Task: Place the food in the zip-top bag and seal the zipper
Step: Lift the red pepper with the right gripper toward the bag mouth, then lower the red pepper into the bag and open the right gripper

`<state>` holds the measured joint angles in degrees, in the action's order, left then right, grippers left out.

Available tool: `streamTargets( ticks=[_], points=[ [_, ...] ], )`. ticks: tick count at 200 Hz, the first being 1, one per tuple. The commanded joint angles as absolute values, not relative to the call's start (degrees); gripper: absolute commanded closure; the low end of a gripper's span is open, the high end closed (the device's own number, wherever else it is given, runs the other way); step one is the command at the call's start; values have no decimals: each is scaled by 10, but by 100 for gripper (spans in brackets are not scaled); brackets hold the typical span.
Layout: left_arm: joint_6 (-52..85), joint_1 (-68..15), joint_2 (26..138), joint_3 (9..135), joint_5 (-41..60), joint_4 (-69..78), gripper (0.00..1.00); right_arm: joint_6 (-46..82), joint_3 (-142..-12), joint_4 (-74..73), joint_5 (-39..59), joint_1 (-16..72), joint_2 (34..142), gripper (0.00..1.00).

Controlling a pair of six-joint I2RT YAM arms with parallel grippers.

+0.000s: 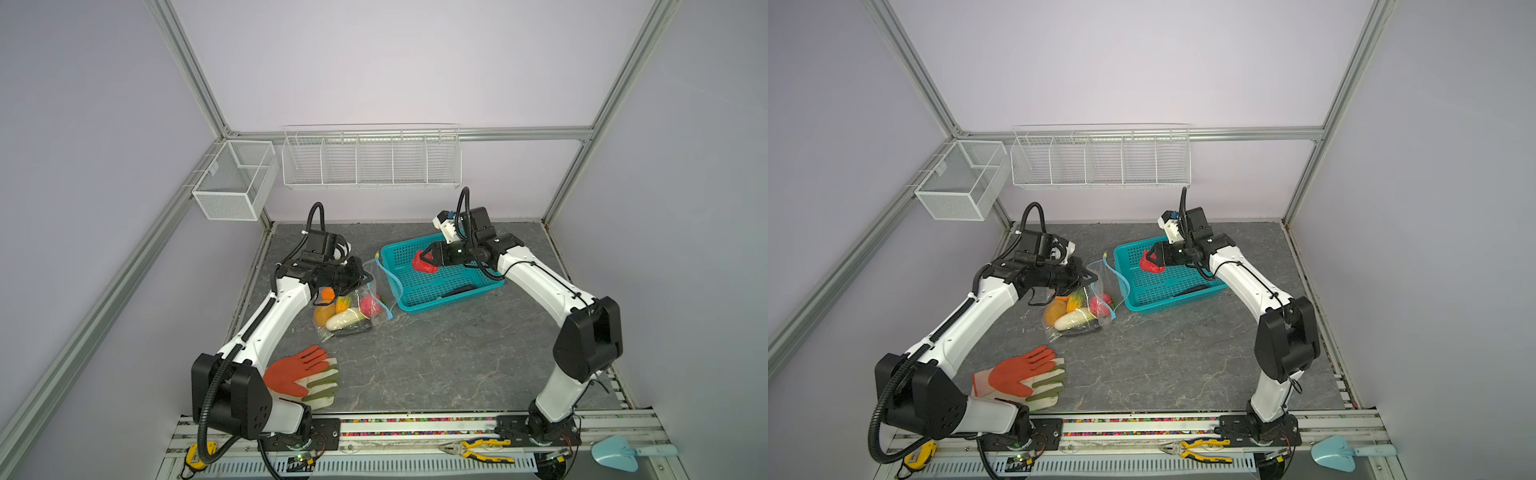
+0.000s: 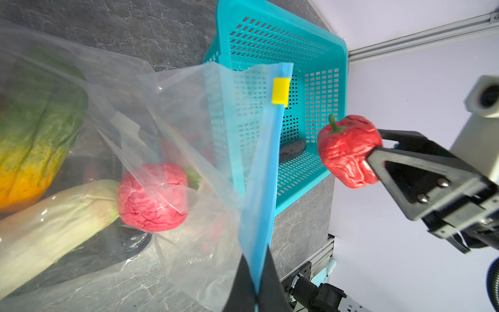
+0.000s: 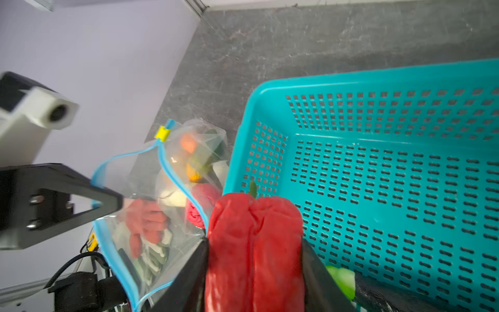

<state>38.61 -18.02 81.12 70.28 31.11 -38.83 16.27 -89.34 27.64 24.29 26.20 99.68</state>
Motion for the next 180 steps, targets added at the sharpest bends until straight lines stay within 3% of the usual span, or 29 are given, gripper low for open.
streamTargets(
  ticks=[1, 63, 180],
  points=[
    [385, -181, 816, 726, 308, -388, 100, 176, -882, 232, 266, 285, 974, 52],
    [383, -185, 813, 753, 305, -409, 100, 200, -876, 154, 280, 340, 1012, 52],
    [383, -189, 795, 759, 300, -419, 100, 209, -908, 133, 286, 386, 1060, 53]
  ],
)
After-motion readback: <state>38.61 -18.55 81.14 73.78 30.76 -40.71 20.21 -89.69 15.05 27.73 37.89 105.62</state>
